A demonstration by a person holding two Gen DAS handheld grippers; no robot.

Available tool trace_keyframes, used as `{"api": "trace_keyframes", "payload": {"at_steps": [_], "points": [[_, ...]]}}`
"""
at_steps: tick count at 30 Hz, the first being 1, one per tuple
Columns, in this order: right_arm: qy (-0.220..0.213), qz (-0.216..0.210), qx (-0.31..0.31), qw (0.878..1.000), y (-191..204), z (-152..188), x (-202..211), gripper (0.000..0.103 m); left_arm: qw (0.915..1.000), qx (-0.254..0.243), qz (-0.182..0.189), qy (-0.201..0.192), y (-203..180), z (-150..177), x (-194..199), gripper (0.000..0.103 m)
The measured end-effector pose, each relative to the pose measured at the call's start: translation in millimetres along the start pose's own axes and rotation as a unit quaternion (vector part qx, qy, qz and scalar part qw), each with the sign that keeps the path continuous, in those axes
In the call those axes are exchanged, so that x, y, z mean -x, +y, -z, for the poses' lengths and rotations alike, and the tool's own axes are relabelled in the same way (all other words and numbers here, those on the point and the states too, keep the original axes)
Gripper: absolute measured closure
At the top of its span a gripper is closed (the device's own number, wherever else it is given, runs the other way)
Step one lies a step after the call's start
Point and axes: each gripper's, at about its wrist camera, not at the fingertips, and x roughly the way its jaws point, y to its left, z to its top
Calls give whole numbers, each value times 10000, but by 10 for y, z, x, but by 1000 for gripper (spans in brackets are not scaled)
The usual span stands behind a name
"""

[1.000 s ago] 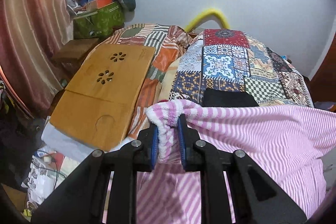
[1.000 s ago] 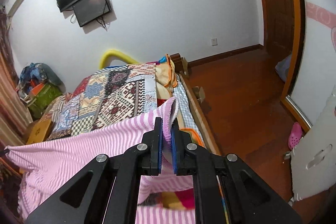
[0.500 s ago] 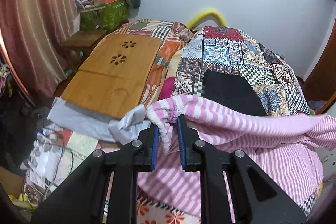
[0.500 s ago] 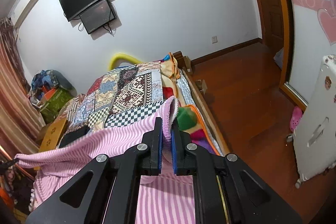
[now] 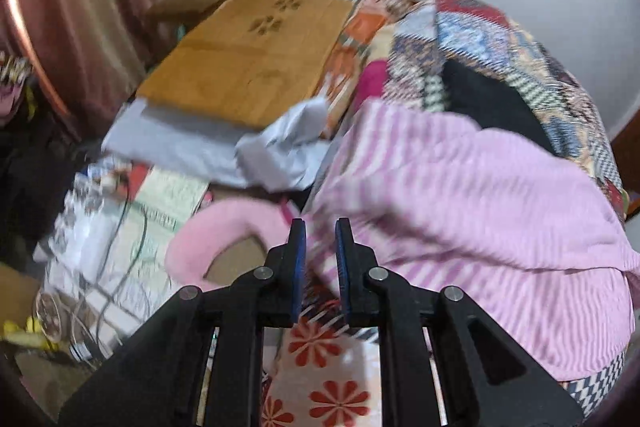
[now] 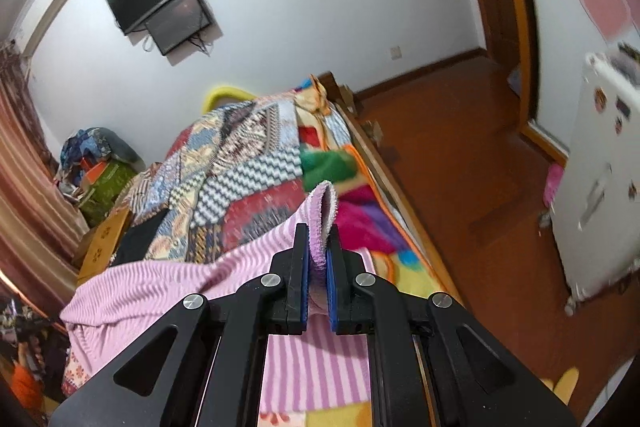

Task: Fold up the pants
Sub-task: 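Lift the pants edge with the left gripper while the right gripper lifts its edge, then lay the lifted pants flat and open both grippers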

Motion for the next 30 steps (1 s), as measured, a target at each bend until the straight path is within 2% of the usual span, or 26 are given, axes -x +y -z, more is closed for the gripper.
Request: {"api": "trace_keyframes", "payload": {"at_steps": [4, 8, 15, 22, 25, 27, 30], "points": [[174, 275, -65, 9994, -150, 177, -69, 97, 9998, 171, 72, 81, 88, 136, -50, 89], [435, 465, -67, 9979, -254, 327, -195, 96, 9999, -23, 133, -6, -37, 181, 53, 88], [873, 676, 11, 9939, -416, 603, -283, 94, 9969, -573, 499, -227, -564, 171, 342, 88], [1327, 796, 89, 9879, -484, 828, -204, 93, 9904, -990, 948, -154, -1161, 224, 456, 86], [1365, 987, 253, 9854, -417, 795, -120, 87, 9877, -1160, 1040, -117, -1371, 261, 463, 77], [1296, 1035, 385, 9854, -329, 745, -35, 77, 9857, -1255, 1123, -109, -1490, 282, 468, 72], [1034, 883, 614, 9888, -114, 643, 115, 66, 9822, -1411, 1234, -104, -1686, 320, 462, 66]]}}
